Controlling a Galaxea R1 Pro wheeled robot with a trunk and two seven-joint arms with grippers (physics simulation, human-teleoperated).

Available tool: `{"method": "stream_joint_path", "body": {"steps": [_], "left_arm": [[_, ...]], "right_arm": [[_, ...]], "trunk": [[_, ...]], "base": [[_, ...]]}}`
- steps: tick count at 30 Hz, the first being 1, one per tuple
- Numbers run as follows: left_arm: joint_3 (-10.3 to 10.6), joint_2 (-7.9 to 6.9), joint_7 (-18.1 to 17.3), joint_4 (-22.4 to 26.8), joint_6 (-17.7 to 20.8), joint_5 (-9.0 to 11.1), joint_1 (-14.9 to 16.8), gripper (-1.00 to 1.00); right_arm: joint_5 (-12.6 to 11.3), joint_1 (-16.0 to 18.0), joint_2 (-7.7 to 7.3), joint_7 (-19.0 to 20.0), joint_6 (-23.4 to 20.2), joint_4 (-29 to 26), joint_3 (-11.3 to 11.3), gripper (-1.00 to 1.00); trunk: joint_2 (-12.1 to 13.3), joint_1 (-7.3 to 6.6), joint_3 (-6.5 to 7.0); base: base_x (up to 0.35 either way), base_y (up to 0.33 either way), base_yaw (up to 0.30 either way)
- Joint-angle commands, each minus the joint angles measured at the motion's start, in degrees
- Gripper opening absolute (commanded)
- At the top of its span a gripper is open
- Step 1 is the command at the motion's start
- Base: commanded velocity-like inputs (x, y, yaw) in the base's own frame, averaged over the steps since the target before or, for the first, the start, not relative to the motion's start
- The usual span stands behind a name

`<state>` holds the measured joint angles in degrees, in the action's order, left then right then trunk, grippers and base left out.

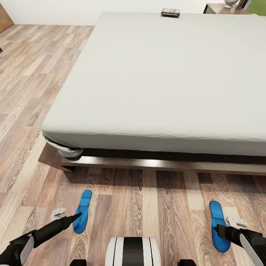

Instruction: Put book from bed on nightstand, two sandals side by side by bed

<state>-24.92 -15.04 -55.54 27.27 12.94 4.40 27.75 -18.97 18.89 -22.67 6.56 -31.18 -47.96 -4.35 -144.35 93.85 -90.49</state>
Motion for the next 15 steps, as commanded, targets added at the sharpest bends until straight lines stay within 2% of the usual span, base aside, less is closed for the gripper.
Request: {"method": "stream_joint_path", "body": {"steps": [1,3,6,10,15], "left_arm": [[-0.1,0.01,-0.2,0.0,0.6,0.3,0.0,1.0],[-0.1,0.01,-0.1,0.0,0.6,0.3,0.0,1.0],[-0.1,0.01,-0.1,0.0,0.6,0.3,0.0,1.0],[0.0,0.08,-0.2,0.0,0.6,0.2,0.0,1.0],[0.0,0.53,-0.2,0.0,0.5,0.2,0.0,1.0]], "right_arm": [[0.3,0.0,0.07,0.0,1.0,0.0,-0.1,-1.0],[0.8,0.0,0.14,-0.3,3.9,0.3,0.1,-1.0],[0.9,0.0,0.16,-0.4,5.8,0.6,0.2,-1.0],[0.9,0.0,0.17,0.0,13.1,0.7,0.2,-1.0],[1.0,0.0,0.17,-0.2,15.5,0.7,0.2,-1.0]], "trunk": [[0.0,-0.01,-0.03],[0.0,-0.01,-0.03],[0.0,-0.01,-0.03],[0.0,-0.01,-0.03],[0.0,-0.01,-0.03]], "base": [[0.0,0.0,0.0],[0.0,0.0,0.0],[0.0,0.0,0.0],[0.0,0.0,0.0],[0.0,0.0,0.0]]}}
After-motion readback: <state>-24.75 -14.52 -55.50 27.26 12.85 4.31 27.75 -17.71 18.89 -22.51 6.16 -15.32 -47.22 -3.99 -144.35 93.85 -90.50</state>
